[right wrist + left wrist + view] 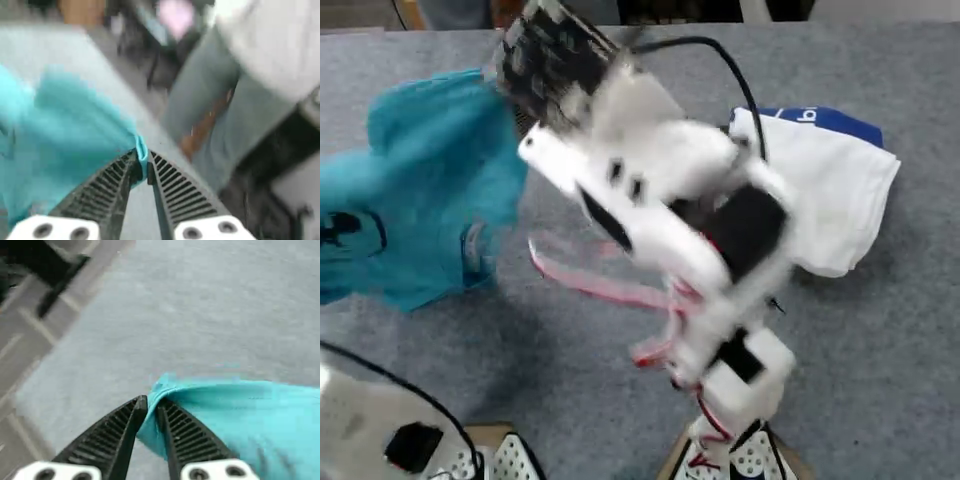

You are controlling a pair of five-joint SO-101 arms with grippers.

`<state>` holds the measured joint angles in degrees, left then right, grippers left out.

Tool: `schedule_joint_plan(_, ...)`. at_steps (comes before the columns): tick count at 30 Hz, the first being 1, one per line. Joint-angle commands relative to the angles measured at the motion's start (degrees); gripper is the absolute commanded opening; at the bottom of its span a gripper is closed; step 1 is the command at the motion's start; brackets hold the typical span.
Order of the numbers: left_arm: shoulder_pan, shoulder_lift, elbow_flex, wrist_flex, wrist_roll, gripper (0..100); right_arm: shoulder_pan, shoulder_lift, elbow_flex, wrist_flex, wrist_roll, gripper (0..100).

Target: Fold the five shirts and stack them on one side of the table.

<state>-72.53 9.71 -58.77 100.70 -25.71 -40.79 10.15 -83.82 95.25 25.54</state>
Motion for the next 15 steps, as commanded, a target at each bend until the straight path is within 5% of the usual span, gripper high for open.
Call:
schedule_joint_plan(1, -6.5, -6.7, -2.7, 0.3, -1.5, 7, -2.0, -10.2, 9.7, -5.2, 0.0, 1.2)
schedule_joint_plan(6, -3.9, -10.6, 7.3, 0.3, -4.0, 10, 1.4, -16.8, 26.9, -8.0, -1.1, 1.2)
schedule_joint_plan(15, 11.1, -17.9, 46.6, 0.2, -14.9, 20, 19.6, -9.4, 53.8, -16.1, -0.6, 1.2)
